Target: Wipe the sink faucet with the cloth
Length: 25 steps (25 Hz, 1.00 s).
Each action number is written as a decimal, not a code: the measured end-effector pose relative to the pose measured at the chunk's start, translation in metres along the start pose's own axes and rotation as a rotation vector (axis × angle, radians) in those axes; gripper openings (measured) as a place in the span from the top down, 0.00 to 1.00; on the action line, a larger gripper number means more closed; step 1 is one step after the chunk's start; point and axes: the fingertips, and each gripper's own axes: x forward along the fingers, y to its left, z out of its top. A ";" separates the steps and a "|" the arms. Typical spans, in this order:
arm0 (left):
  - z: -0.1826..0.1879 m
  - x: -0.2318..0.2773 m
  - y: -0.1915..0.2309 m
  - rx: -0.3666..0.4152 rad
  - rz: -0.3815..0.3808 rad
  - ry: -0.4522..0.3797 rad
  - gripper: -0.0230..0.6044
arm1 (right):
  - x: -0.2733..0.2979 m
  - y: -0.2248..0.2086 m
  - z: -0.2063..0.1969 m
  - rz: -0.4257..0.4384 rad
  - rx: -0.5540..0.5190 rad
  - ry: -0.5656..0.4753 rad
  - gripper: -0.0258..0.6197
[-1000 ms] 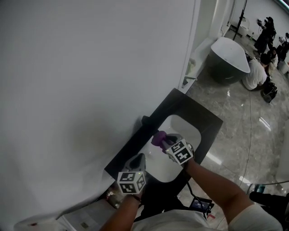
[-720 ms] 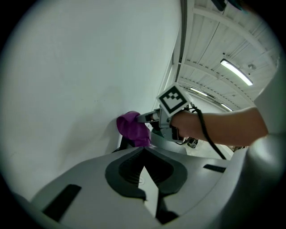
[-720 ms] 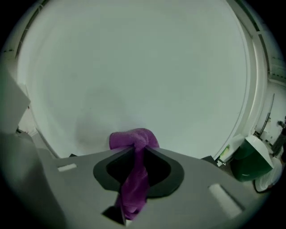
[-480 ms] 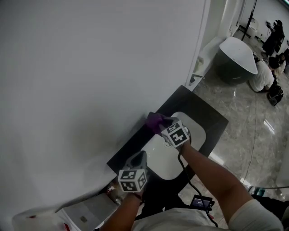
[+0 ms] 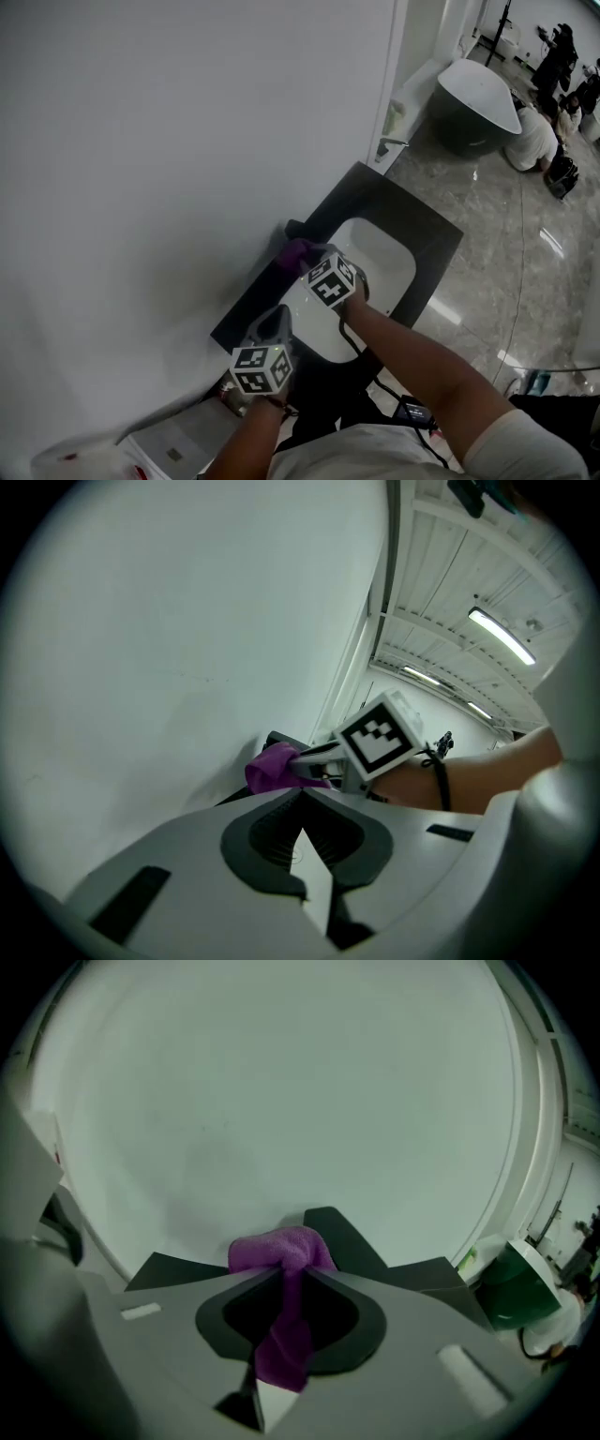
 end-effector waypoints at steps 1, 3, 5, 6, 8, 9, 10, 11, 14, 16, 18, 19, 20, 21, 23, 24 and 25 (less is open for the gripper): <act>-0.001 -0.001 0.002 0.000 0.003 -0.001 0.96 | 0.011 -0.001 -0.004 -0.013 0.012 0.023 0.85; -0.005 -0.001 0.008 -0.007 0.010 0.001 0.96 | 0.020 -0.005 -0.016 -0.040 0.035 0.041 0.85; -0.012 -0.002 0.016 -0.021 0.020 0.008 0.96 | 0.016 -0.006 -0.030 -0.066 0.030 0.031 0.85; -0.014 -0.001 0.020 -0.028 0.024 0.012 0.96 | 0.011 -0.008 -0.037 -0.076 0.030 0.029 0.85; -0.016 -0.001 0.024 -0.039 0.024 0.016 0.96 | 0.001 -0.011 -0.050 -0.086 0.046 0.043 0.85; -0.016 -0.001 0.024 -0.041 0.021 0.016 0.96 | -0.004 -0.012 -0.056 -0.090 0.057 0.054 0.85; -0.014 -0.001 0.023 -0.039 0.017 0.014 0.96 | -0.009 -0.013 -0.059 -0.094 0.067 0.061 0.85; -0.011 -0.003 0.020 -0.034 0.011 0.010 0.96 | -0.014 -0.014 -0.059 -0.098 0.075 0.059 0.85; 0.002 -0.010 0.012 -0.003 -0.007 0.001 0.96 | -0.023 -0.014 -0.035 -0.096 0.073 0.014 0.85; 0.010 -0.015 0.008 0.014 -0.013 -0.003 0.96 | -0.013 -0.015 -0.019 -0.076 0.067 0.013 0.85; 0.014 -0.017 0.004 0.029 -0.017 -0.002 0.96 | 0.002 -0.020 -0.015 -0.052 0.055 0.032 0.85; 0.014 -0.015 0.003 0.036 -0.019 0.001 0.96 | 0.005 -0.024 -0.017 -0.041 0.054 0.039 0.85; 0.014 -0.013 0.003 0.039 -0.020 0.005 0.96 | 0.005 -0.027 -0.020 -0.035 0.056 0.039 0.85; 0.013 -0.010 0.003 0.041 -0.022 0.008 0.96 | 0.002 -0.030 -0.026 -0.031 0.062 0.035 0.85; 0.008 -0.003 0.003 0.046 -0.026 0.019 0.96 | -0.010 -0.033 -0.045 -0.030 0.082 0.028 0.85; 0.005 0.000 0.001 0.054 -0.029 0.026 0.96 | -0.018 -0.032 -0.059 -0.032 0.095 0.030 0.85; 0.003 0.001 -0.002 0.067 -0.035 0.032 0.96 | -0.026 -0.031 -0.074 -0.034 0.108 0.038 0.85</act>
